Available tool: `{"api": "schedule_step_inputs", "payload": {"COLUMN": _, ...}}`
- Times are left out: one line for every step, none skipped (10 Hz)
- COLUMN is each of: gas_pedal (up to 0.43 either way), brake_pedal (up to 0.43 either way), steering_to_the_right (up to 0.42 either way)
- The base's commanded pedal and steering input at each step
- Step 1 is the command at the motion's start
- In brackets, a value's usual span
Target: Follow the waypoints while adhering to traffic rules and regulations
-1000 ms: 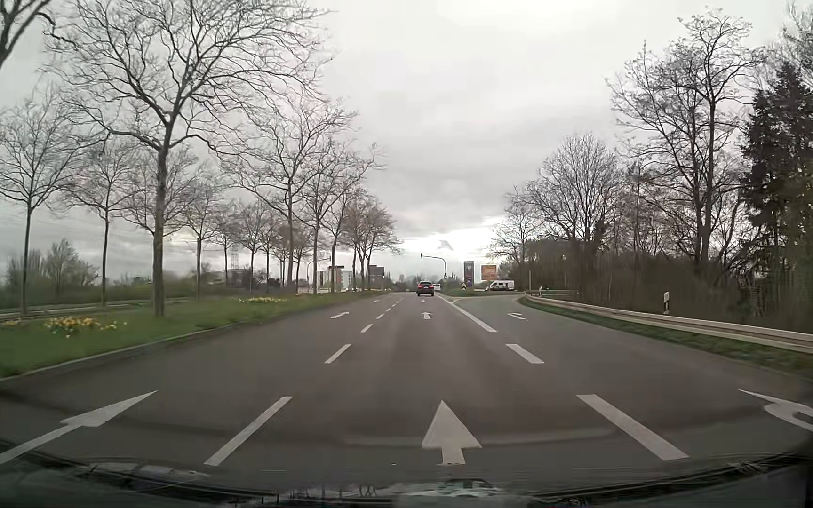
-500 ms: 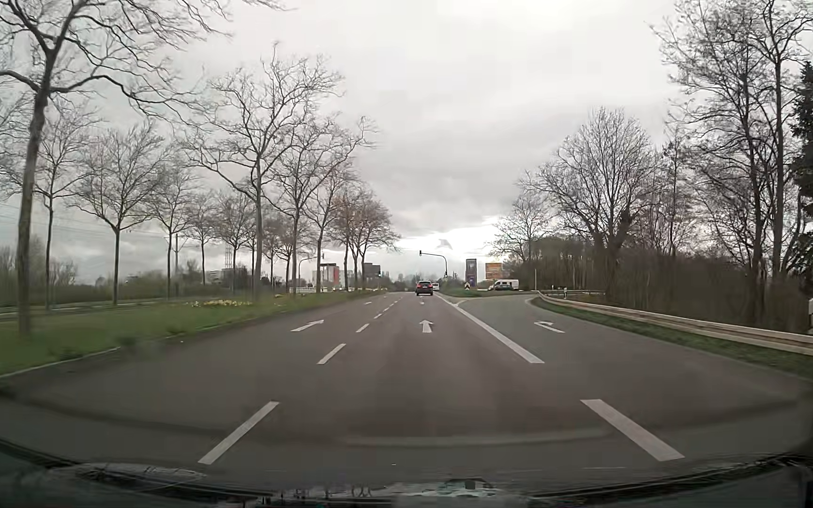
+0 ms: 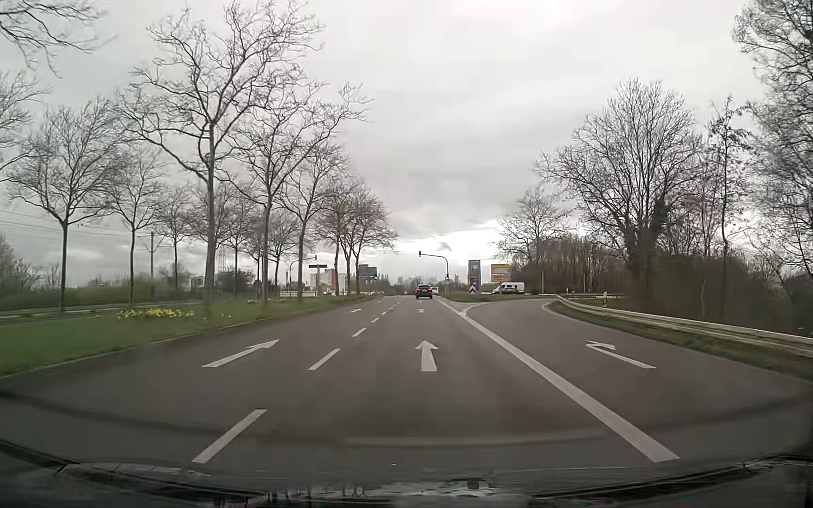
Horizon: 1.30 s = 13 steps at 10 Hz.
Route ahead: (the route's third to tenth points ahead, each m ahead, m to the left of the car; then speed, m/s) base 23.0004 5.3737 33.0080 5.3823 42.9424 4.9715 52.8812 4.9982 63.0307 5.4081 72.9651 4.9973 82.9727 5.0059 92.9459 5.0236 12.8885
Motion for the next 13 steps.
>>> {"api": "schedule_step_inputs", "payload": {"gas_pedal": 0.130, "brake_pedal": 0.000, "steering_to_the_right": 0.001}}
{"api": "schedule_step_inputs", "payload": {"gas_pedal": 0.130, "brake_pedal": 0.000, "steering_to_the_right": 0.001}}
{"api": "schedule_step_inputs", "payload": {"gas_pedal": 0.130, "brake_pedal": 0.000, "steering_to_the_right": 0.001}}
{"api": "schedule_step_inputs", "payload": {"gas_pedal": 0.130, "brake_pedal": 0.000, "steering_to_the_right": 0.001}}
{"api": "schedule_step_inputs", "payload": {"gas_pedal": 0.130, "brake_pedal": 0.000, "steering_to_the_right": 0.001}}
{"api": "schedule_step_inputs", "payload": {"gas_pedal": 0.130, "brake_pedal": 0.000, "steering_to_the_right": 0.001}}
{"api": "schedule_step_inputs", "payload": {"gas_pedal": 0.130, "brake_pedal": 0.000, "steering_to_the_right": 0.001}}
{"api": "schedule_step_inputs", "payload": {"gas_pedal": 0.130, "brake_pedal": 0.000, "steering_to_the_right": 0.000}}
{"api": "schedule_step_inputs", "payload": {"gas_pedal": 0.130, "brake_pedal": 0.000, "steering_to_the_right": 0.000}}
{"api": "schedule_step_inputs", "payload": {"gas_pedal": 0.130, "brake_pedal": 0.000, "steering_to_the_right": 0.000}}
{"api": "schedule_step_inputs", "payload": {"gas_pedal": 0.130, "brake_pedal": 0.000, "steering_to_the_right": 0.000}}
{"api": "schedule_step_inputs", "payload": {"gas_pedal": 0.130, "brake_pedal": 0.000, "steering_to_the_right": 0.000}}
{"api": "schedule_step_inputs", "payload": {"gas_pedal": 0.118, "brake_pedal": 0.000, "steering_to_the_right": 0.000}}
